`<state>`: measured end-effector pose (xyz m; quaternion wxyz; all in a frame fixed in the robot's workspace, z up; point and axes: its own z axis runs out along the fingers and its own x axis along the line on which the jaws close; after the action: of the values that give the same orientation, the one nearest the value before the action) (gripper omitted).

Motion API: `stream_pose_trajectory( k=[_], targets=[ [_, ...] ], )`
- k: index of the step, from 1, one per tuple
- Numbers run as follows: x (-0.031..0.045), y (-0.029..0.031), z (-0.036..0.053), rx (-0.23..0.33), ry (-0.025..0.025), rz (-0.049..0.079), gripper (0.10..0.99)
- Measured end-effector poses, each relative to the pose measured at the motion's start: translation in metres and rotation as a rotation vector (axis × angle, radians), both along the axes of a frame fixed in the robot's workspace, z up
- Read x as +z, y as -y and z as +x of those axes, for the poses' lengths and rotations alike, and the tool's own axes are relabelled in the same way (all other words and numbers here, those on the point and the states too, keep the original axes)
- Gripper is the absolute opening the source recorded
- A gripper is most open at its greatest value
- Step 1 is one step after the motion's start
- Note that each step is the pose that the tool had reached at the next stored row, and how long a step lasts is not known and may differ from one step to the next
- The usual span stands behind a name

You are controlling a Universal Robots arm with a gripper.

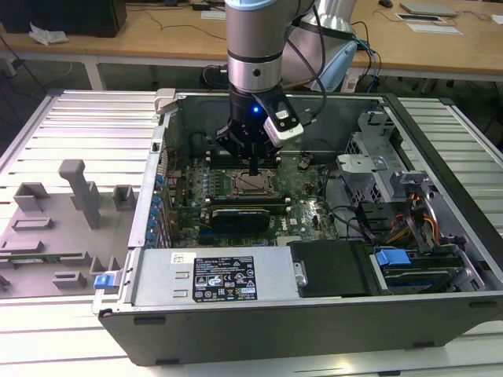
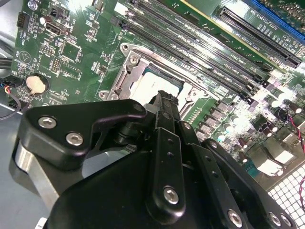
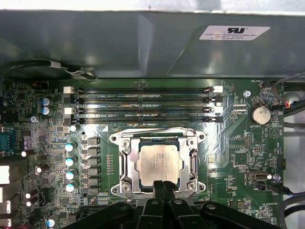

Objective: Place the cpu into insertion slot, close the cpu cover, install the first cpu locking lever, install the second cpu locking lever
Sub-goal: 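Install the second cpu locking lever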

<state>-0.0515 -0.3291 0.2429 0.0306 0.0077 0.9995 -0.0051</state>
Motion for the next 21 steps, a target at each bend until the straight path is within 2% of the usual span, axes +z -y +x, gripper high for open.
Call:
stream_pose_trajectory(
  k=[7,9,12,21],
  targets=[
    [0.0001,0.0012,0.0000,0.000,-0.0001,0.000,0.106],
    [0.0001,0.0074,-0.0006,0.000,-0.0001,0.000,0.106],
    [0.0000,0.0136,-0.0012,0.000,0.0000,0.000,0.106],
    [0.0001,0.0269,-0.0018,0.000,0.0000,0.000,0.106]
  ],
)
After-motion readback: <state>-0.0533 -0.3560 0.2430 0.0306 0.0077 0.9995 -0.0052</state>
